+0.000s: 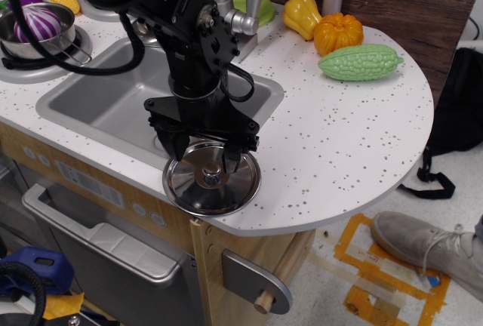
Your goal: Put lid on pot or pan
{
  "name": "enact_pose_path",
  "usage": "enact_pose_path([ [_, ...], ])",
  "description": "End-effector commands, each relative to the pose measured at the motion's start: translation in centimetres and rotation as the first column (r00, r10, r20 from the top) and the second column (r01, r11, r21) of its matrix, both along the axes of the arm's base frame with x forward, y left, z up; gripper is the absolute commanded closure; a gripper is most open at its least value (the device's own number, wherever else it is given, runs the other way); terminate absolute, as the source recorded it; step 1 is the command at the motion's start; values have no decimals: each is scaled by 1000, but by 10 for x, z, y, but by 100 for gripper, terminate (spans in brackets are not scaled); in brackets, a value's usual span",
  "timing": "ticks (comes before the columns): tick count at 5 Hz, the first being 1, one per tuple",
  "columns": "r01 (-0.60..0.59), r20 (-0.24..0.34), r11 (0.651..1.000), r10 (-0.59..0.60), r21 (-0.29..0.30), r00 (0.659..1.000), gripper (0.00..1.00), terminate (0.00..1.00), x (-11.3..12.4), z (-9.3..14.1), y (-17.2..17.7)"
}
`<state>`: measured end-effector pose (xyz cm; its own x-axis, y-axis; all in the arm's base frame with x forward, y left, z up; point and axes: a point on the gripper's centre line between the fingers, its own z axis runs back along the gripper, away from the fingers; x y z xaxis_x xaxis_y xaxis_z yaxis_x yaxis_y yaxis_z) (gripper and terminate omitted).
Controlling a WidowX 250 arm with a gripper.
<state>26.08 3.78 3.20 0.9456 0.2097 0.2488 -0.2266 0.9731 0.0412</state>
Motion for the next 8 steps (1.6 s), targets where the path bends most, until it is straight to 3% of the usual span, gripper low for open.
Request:
enact_pose_path([
  [1, 0, 0, 1000, 0, 0, 1000, 0, 0, 0, 0, 0],
  [5, -3, 43, 1000, 4, -11, 999, 0, 0, 5, -24, 1],
  [6, -18, 42, 1000, 19, -13, 999, 100, 0, 6, -26, 1],
  [8, -25, 28, 1000, 25, -3, 999, 100, 0, 5, -21, -2],
])
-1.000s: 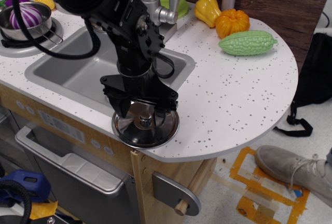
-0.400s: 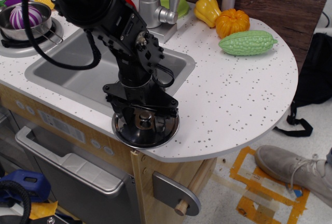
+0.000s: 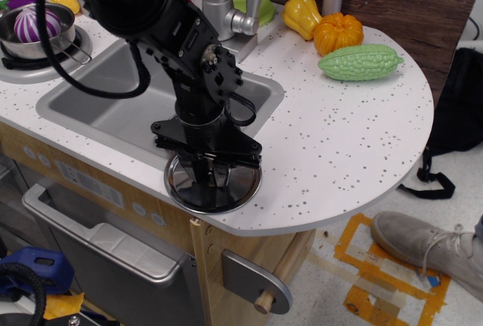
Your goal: Put lid on pot or pan
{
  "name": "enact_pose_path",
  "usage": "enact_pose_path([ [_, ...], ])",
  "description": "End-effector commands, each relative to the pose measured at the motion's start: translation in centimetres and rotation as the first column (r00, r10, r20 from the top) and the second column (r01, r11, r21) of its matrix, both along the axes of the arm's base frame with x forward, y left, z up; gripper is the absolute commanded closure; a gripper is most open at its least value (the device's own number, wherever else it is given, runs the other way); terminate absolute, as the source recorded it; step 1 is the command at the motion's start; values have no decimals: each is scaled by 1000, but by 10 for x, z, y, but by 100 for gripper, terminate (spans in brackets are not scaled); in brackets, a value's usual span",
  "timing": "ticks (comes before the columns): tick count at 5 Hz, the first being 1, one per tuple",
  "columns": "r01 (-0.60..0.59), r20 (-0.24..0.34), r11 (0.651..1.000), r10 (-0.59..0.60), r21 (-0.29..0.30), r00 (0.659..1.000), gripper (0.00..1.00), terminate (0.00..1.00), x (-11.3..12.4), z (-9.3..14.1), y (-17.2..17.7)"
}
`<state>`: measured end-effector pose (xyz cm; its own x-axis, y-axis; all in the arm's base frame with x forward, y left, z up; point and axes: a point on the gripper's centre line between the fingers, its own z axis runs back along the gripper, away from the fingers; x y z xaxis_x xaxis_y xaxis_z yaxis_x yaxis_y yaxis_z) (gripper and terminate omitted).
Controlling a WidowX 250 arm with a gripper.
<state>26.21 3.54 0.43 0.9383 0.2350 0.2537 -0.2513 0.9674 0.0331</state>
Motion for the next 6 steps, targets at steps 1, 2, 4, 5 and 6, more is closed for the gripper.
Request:
enact_pose_path([
  [1, -2, 17, 1000, 1, 17, 1000, 100, 0, 3, 14, 2],
  [2, 30, 3, 997, -30, 75, 1000, 100, 0, 4, 32, 17],
  [4, 143, 10, 985, -144, 93, 990, 100, 0, 32, 49, 59],
  [5, 196, 50, 977, -201, 80, 978, 100, 0, 49, 36, 72],
  [6, 229, 98, 970, -237, 82, 967, 100, 0, 65, 21, 74],
])
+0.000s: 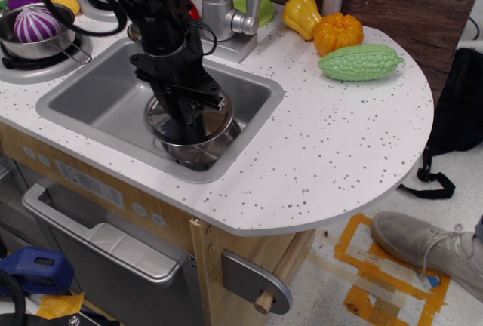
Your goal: Put lid on pot or pan
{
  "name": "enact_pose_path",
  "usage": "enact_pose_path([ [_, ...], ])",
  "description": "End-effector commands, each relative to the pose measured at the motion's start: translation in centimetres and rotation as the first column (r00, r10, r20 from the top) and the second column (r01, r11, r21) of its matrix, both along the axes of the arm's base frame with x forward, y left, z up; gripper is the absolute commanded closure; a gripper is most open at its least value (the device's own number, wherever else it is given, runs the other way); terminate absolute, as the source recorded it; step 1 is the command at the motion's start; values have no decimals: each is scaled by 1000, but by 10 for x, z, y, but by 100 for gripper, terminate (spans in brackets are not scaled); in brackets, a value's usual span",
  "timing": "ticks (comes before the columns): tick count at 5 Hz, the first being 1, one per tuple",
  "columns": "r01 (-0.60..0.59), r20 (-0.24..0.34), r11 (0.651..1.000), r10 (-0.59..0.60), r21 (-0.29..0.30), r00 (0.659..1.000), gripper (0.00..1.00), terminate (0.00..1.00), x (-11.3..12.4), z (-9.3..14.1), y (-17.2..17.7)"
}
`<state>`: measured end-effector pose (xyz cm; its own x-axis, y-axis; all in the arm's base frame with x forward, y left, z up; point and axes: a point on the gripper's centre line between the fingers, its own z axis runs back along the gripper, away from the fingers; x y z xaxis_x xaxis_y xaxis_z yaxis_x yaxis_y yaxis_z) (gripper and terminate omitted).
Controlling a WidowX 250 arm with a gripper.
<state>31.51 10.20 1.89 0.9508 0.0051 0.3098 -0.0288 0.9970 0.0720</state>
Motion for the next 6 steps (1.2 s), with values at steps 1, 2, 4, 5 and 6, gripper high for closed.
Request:
enact_pose_path([
  [1, 38, 78, 999, -36, -17, 996, 100, 0, 17, -7, 13],
  [2, 53, 89, 997, -49, -51, 995, 100, 0, 20, -16, 16],
  [4, 80, 98, 995, -74, -56, 992, 0, 0, 22, -19, 18],
  [5, 80, 98, 995, -74, -56, 992, 0, 0, 22, -19, 18],
  [6, 80, 98, 995, -74, -56, 992, 0, 100, 22, -19, 18],
])
